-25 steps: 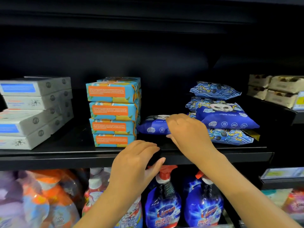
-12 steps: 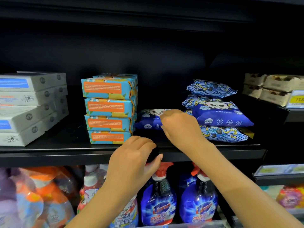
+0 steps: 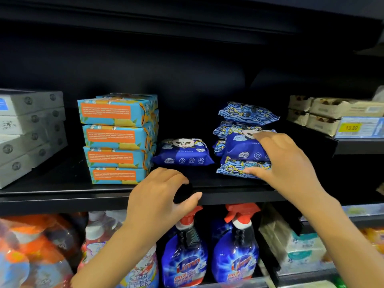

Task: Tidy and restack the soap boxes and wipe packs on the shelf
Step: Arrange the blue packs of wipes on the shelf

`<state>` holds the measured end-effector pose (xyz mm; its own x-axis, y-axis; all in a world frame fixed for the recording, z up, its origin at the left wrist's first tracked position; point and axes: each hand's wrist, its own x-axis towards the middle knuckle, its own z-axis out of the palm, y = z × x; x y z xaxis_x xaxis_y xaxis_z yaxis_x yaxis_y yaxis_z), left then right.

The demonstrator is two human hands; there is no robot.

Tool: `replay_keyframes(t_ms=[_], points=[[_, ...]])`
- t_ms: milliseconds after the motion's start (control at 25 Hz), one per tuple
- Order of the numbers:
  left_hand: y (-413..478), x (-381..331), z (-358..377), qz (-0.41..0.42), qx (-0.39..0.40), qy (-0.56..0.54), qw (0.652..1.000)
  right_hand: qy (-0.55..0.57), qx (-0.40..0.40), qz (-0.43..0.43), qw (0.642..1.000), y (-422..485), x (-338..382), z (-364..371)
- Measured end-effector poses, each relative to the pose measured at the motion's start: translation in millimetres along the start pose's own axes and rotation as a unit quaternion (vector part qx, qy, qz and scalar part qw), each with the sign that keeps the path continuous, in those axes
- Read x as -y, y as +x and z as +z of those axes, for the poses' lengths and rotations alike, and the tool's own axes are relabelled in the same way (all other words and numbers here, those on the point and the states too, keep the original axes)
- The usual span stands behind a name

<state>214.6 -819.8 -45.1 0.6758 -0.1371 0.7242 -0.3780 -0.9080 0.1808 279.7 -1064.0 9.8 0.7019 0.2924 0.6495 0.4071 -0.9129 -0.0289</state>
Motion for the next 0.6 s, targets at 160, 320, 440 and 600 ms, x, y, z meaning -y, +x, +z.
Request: replay_keyframes(t_ms=[160, 320, 440, 600], points=[[-1, -1, -1, -0.013, 0.006, 0.000, 1.000, 0.052, -0.095, -0.034, 0.993, -6, 5, 8], [8, -10, -8, -0.111, -0.017, -0.123, 0.986, 0.041, -0.182, -0.110, 0.976, -13, 10, 10], [26, -19, -15, -0.182, -0.018, -0.299, 0.937, 0.029, -0.260, -0.167, 0.951, -21, 20, 10], [42, -34, -20, -0.229, 0.064, -0.464, 0.853, 0.030, -0.346, -0.247, 0.905, -28, 44, 11]])
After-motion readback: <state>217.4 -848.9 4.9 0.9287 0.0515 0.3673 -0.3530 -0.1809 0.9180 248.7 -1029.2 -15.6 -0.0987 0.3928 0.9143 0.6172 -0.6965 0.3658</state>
